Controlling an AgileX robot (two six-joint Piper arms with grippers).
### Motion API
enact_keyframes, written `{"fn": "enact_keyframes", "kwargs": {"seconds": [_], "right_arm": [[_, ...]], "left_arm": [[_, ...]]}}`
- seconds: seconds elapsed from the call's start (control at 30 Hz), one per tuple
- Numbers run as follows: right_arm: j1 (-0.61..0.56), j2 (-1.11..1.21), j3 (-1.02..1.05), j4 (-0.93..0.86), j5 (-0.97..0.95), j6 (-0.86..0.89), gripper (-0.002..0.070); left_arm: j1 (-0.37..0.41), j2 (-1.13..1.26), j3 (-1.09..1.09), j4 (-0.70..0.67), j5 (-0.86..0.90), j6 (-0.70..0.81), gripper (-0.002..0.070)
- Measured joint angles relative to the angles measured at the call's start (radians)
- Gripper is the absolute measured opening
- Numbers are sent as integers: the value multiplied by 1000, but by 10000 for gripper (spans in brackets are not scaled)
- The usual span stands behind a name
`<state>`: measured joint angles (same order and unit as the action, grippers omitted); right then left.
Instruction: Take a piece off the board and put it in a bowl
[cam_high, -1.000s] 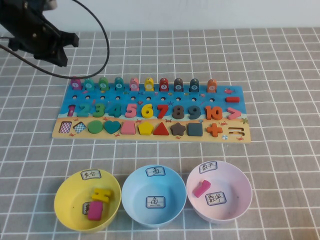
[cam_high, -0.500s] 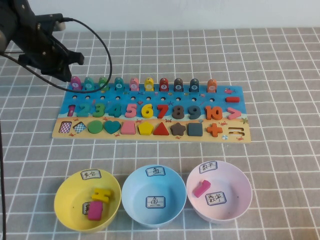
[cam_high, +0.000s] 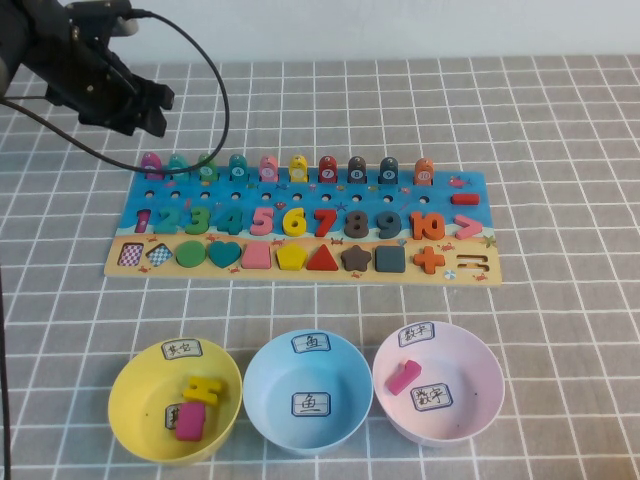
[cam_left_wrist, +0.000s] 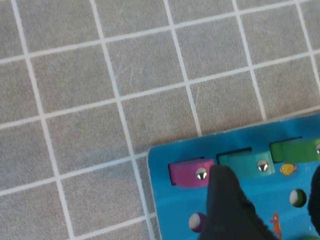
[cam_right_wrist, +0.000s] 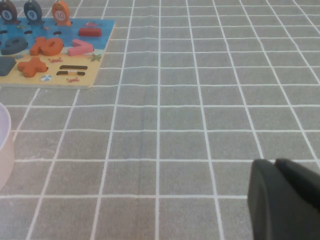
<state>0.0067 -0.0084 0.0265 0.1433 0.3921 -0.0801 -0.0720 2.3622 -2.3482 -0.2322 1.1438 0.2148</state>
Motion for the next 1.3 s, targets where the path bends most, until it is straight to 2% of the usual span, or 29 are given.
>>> {"fn": "enact_keyframes", "kwargs": {"seconds": [0.23,0.67,1.3], "right_arm": [[0,0,0,0,0,0,-17],[0,0,0,0,0,0,-17],[0,0,0,0,0,0,-17]], "left_arm": [[0,2,0,4,-31,-2,326],[0,63,0,52,-48,-28,326],[0,92,0,54,-97,-42,326]]}}
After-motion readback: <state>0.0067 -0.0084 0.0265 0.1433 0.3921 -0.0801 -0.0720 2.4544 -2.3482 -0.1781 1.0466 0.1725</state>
